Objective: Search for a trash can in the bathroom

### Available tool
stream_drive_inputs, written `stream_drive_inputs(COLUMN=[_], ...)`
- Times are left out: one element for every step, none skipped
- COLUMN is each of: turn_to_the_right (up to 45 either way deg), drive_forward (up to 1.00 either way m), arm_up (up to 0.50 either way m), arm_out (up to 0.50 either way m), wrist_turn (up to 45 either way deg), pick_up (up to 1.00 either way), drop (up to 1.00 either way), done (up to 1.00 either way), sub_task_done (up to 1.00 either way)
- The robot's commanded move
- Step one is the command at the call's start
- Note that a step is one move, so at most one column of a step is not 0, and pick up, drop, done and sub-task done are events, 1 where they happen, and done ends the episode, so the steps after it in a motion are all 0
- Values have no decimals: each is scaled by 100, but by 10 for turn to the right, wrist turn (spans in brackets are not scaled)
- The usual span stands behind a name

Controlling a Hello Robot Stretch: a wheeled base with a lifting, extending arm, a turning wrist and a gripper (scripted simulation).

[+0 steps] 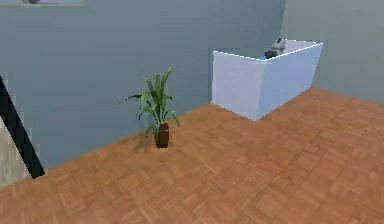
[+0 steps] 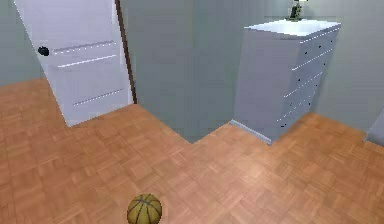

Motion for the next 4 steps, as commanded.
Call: stream_drive_inputs(turn_to_the_right=[90,0,390,0], drive_forward=[0,50,0,15], arm_up=[0,0,0,0], arm_out=[0,0,0,0], wrist_turn=[0,0,0,0], pick_up=[0,0,0,0], drop=[0,0,0,0], done=[0,0,0,0], sub_task_done=[0,0,0,0])
